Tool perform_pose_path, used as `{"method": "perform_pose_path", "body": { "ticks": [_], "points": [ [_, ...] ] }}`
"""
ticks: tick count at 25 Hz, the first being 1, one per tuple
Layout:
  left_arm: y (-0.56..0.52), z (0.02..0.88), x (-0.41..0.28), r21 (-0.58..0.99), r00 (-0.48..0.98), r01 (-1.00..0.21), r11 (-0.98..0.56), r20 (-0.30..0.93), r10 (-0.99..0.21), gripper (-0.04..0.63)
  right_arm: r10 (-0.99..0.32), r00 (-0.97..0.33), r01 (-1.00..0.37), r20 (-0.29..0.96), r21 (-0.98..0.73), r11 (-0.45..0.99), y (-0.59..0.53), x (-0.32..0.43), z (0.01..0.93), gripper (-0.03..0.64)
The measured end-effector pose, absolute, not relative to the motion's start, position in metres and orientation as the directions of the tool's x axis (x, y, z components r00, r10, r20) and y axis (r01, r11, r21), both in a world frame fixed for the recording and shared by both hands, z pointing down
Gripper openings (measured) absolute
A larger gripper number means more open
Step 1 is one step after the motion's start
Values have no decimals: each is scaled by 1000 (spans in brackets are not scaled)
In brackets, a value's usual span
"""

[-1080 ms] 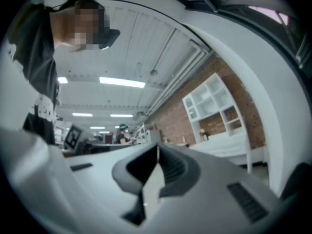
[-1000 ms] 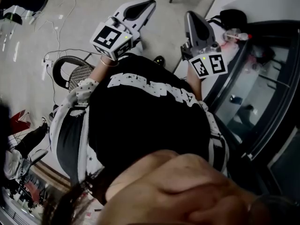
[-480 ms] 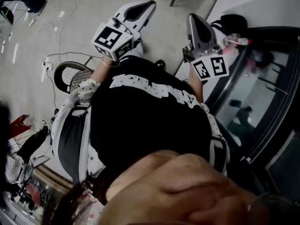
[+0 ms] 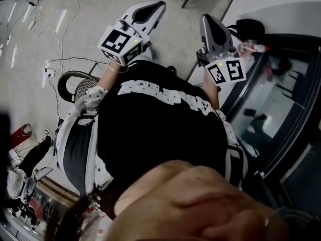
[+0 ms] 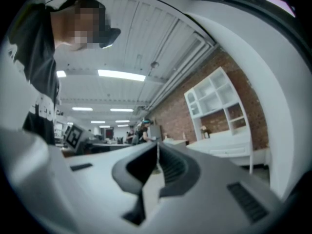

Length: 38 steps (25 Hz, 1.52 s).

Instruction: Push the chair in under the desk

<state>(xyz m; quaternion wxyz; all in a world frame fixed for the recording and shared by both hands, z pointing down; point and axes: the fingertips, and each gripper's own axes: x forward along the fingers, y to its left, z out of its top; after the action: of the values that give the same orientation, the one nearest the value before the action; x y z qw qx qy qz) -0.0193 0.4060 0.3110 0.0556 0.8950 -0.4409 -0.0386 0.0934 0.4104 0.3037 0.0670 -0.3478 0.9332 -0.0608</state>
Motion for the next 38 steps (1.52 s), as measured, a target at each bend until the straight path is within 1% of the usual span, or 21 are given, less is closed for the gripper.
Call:
{"method": "perform_pose_path", "body": {
  "ticks": [14,21,30,38],
  "points": [
    [348,324,-62,180,582,-800,-572,3,-813,35,-653,-756,-641,-41,-155,752,349,59,310,32],
    [324,326,-90,162,558,-819,-550,2,-830,35,-644,-764,-635,-28,-141,760,321,38,309,32],
    [305,334,-142,199,527,-834,-514,13,-850,35,-625,-781,-619,-2,-129,774,289,-9,311,32],
    [290,341,-191,222,494,-847,-482,-2,-869,35,-610,-792,-608,25,-121,785,264,-52,317,32]
  ]
}}
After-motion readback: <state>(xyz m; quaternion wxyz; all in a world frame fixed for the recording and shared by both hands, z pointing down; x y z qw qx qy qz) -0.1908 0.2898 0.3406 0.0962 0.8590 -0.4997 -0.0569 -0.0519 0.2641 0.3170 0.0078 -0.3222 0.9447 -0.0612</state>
